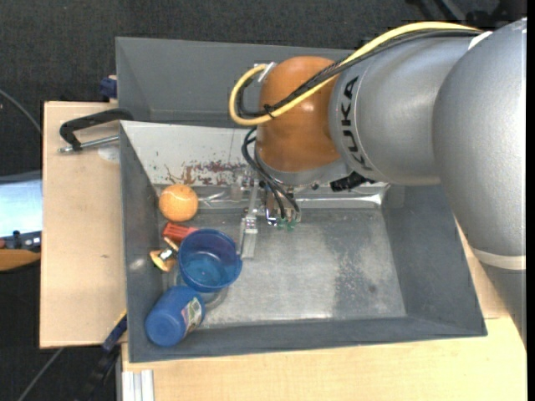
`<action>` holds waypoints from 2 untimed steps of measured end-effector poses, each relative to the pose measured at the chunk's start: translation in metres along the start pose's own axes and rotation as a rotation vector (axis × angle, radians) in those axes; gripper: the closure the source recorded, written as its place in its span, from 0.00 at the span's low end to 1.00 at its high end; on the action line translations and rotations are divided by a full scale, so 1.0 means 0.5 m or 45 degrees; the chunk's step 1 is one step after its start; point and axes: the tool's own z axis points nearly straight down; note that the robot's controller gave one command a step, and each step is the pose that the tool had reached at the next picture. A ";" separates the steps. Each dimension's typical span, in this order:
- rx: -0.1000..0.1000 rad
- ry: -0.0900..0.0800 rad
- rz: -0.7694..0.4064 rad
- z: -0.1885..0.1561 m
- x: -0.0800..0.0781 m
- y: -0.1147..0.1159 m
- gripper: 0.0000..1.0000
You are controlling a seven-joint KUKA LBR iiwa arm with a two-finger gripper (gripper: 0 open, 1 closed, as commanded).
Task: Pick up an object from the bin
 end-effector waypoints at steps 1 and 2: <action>0.001 0.010 -0.105 0.076 -0.003 0.041 0.00; -0.002 -0.002 -0.019 0.097 -0.027 0.060 0.00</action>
Offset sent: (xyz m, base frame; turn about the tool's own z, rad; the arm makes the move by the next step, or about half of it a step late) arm 0.0205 0.0335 -0.0550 0.0299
